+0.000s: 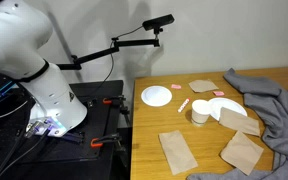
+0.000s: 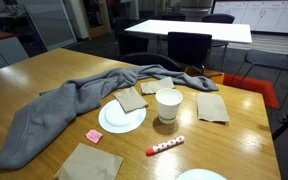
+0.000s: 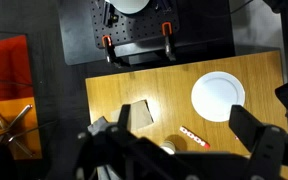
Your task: Put the marker inside the cup
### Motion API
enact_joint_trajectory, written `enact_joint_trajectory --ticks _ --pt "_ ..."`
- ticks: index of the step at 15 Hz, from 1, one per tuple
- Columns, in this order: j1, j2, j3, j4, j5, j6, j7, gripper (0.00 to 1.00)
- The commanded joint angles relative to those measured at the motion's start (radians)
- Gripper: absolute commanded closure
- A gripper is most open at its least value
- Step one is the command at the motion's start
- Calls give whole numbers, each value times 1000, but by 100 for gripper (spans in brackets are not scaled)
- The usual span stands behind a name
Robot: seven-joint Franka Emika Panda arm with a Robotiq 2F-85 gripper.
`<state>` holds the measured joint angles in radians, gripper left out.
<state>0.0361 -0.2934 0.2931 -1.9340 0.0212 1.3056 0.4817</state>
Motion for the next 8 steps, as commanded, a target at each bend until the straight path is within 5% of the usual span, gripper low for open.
enact_joint_trajectory --ticks 1,8 --pt "26 3 -22 2 -5 -2 6 0" --pt "28 -4 -22 -12 -25 25 -1 0"
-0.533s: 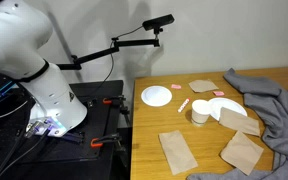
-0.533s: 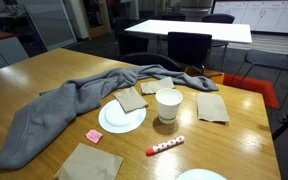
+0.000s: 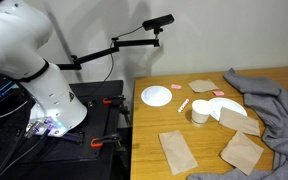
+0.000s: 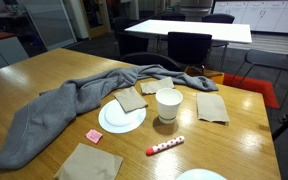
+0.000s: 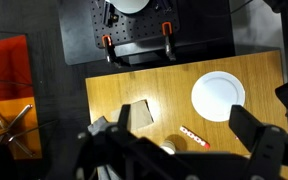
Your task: Put the marker inside the cup
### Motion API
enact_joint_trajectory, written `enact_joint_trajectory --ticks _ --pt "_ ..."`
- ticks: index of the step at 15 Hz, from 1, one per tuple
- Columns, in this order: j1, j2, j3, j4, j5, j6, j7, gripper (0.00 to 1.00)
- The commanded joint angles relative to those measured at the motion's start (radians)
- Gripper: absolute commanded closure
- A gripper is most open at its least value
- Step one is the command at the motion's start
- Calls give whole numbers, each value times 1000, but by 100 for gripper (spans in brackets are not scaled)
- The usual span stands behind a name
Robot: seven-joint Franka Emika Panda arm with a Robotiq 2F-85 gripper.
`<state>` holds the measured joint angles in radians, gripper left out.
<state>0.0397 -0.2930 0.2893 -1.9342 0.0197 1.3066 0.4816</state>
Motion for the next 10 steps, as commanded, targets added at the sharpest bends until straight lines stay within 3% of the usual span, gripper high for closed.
enact_joint_trajectory --ticks 1,10 --pt "27 -9 -21 -22 -32 38 -16 0" --pt "37 -34 -96 -181 -52 251 -210 0"
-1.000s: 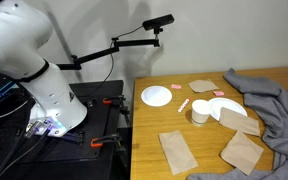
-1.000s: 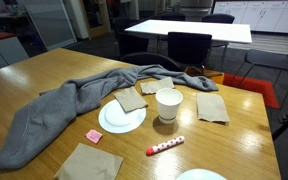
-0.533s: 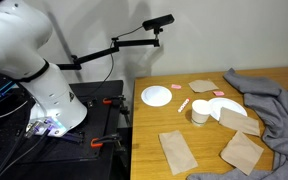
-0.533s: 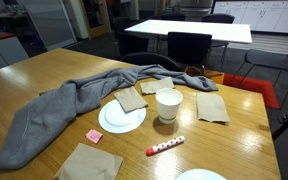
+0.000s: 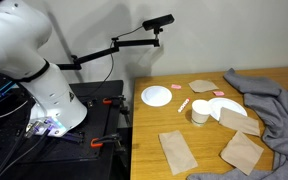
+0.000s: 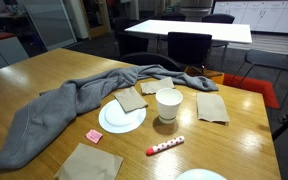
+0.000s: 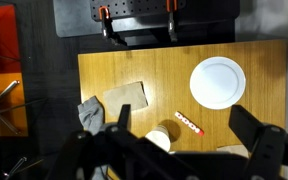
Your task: Put the marker inside the cup
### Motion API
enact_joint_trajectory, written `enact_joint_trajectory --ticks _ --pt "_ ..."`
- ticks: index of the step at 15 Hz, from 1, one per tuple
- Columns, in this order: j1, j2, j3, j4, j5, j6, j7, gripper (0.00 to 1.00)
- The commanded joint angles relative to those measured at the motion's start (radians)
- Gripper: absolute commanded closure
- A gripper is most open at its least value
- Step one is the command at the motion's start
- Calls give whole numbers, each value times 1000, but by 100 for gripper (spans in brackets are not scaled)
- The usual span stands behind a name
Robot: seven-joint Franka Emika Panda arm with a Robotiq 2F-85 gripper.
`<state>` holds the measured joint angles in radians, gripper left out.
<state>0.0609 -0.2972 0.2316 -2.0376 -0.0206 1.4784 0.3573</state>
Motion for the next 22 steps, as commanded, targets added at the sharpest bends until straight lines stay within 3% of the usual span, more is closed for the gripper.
enact_joint_trajectory --ticks 1,7,14,17,22 --pt "16 -26 -51 -103 -14 112 -133 0" --pt "16 19 -103 -230 -72 370 -360 0" --pt "18 161 -139 -309 -130 736 -599 0" --pt "18 252 -128 -316 -143 901 -589 0" --pt "29 398 -121 -288 -129 1055 -603 0"
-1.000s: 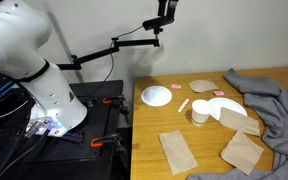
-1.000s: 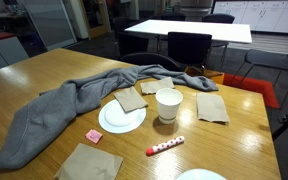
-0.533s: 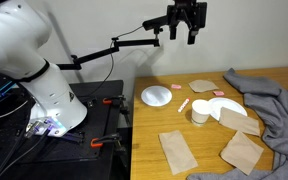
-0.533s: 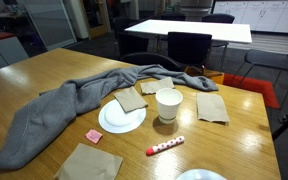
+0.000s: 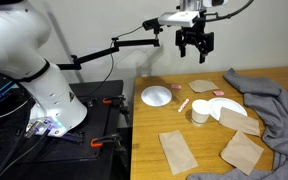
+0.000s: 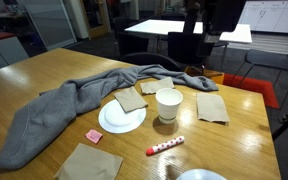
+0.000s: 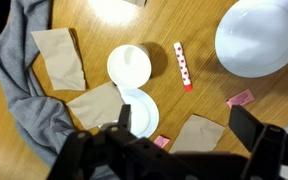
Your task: Put the marker inside the cup
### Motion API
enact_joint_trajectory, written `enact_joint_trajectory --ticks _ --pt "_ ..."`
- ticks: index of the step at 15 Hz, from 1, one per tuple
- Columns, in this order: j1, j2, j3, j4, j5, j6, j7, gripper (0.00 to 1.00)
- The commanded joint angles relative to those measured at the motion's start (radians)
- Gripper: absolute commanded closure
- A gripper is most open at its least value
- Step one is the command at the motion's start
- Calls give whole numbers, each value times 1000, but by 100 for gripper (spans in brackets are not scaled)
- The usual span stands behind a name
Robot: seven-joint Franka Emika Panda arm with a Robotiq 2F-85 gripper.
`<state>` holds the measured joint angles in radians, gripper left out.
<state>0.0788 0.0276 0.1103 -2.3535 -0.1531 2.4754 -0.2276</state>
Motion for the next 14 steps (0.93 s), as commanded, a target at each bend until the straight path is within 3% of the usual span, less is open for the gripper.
enact_joint_trajectory --ticks 1,12,14 --pt "13 100 4 34 11 78 -25 0" --pt "22 327 51 151 45 67 -27 0" --pt "26 305 39 117 20 89 -9 0"
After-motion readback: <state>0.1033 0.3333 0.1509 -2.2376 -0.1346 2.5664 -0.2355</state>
